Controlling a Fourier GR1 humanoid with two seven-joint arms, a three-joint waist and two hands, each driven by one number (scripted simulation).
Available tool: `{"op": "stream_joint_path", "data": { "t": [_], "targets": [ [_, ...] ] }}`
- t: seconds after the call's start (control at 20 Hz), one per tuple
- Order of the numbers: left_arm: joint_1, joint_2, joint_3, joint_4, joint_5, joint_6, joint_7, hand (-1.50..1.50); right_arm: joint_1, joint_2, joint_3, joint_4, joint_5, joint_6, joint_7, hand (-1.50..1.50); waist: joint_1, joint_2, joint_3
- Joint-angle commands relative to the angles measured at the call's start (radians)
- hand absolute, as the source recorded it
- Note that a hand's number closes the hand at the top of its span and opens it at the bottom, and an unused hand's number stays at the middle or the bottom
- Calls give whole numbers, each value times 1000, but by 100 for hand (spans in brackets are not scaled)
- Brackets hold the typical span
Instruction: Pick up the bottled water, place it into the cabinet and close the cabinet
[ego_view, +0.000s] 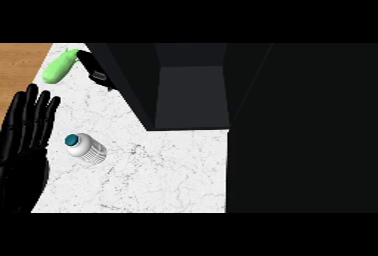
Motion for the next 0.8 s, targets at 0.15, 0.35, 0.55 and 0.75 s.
{"op": "stream_joint_path", "data": {
  "t": [0.15, 0.35, 0.55, 0.75],
  "targets": [
    [-9, -115, 83, 22, -236, 295, 11, -150, 79, 29, 51, -55, -34, 27, 15, -150, 20, -13, 10],
    [-31, -119, 181, 39, -140, 594, 118, -150, 120, 37, 148, -65, -131, 117, 68, -150, 30, -13, 8],
    [-41, -120, 43, -21, -294, 789, 267, -150, 182, 36, 222, -194, -144, 123, 166, -150, 10, -15, 10],
    [-74, -121, -63, -123, -515, 856, 487, -150, 233, 64, 302, -287, -109, 86, 223, -150, 18, -14, 12]
  ]
}}
